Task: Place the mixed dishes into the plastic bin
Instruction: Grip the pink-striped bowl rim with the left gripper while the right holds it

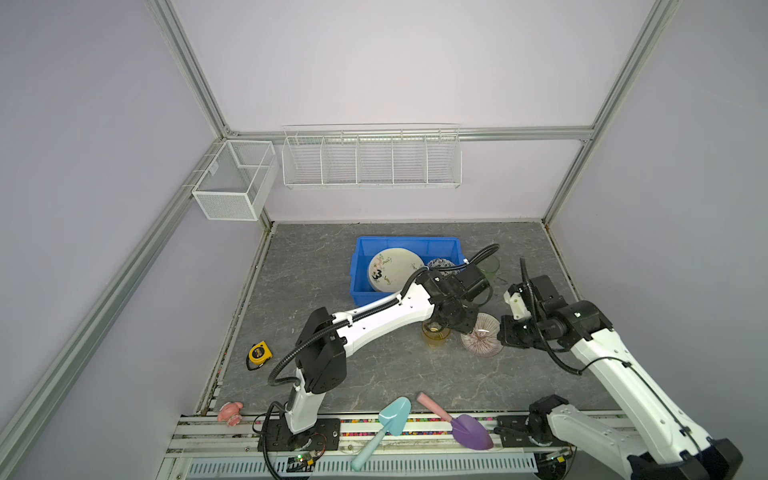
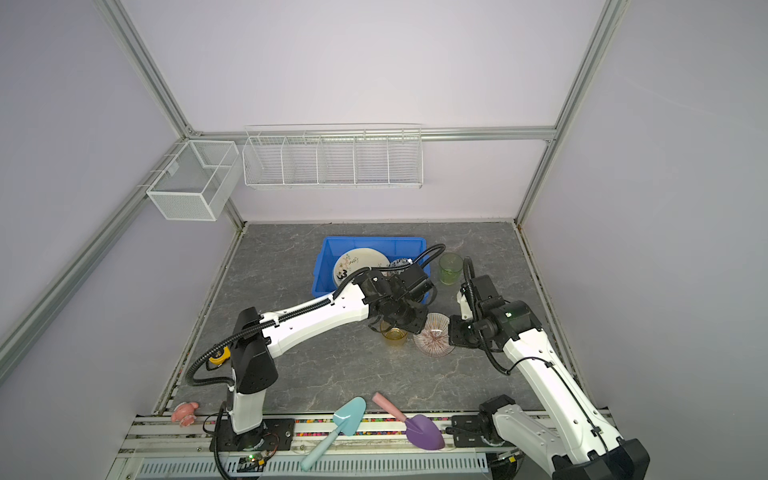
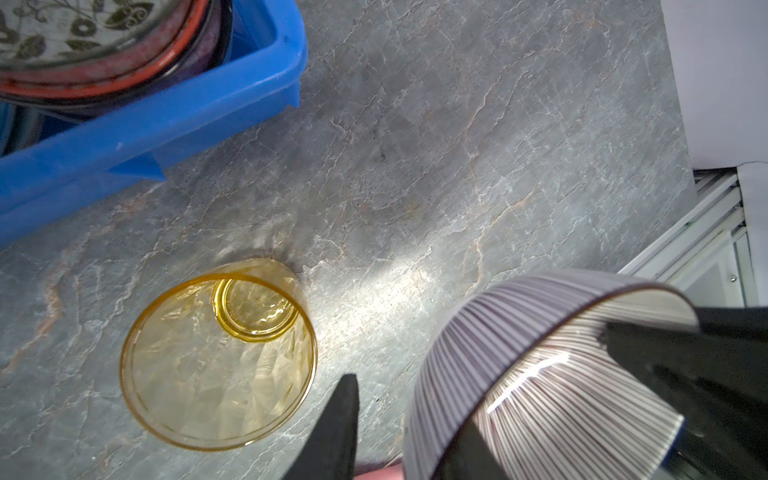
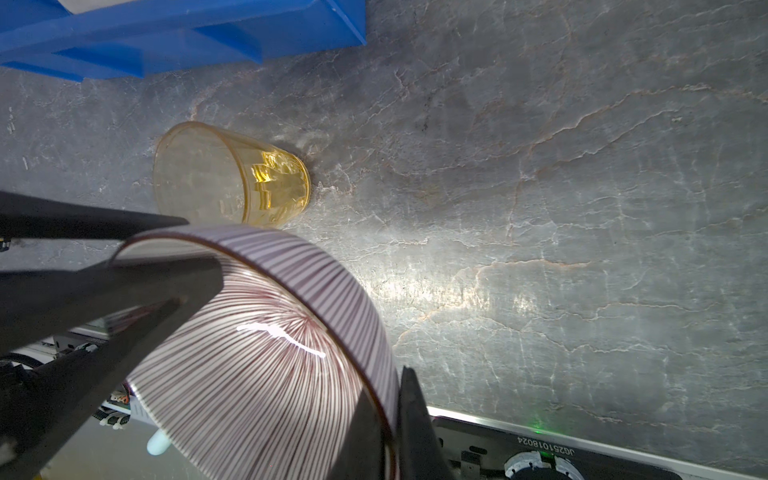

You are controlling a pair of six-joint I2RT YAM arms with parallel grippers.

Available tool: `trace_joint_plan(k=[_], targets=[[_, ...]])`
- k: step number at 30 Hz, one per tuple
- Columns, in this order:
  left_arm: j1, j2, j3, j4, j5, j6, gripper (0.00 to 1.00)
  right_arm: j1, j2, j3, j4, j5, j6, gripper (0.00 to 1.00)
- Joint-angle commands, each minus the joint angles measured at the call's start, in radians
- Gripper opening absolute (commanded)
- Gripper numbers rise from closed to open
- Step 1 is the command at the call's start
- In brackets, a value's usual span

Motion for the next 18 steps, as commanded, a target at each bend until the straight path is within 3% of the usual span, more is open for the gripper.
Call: trace_joint_plan(k=[1,12,18], targets=[[0.002,0.019,0.028,-0.016,-0.012,0.004,0.25,0.001,0.008,0.026,0.013,-0.022,-0.013,0.07],[0.002,0.029,0.047,-0.029,-0.016,0.013,0.01,-0.001,0.027,0.036,0.027,-0.022,-0.014,0.07],[0.002,0.029,0.058,-0.033,-0.012,0.018,0.00,-0.001,0.019,0.043,0.027,-0.019,-0.010,0.13]])
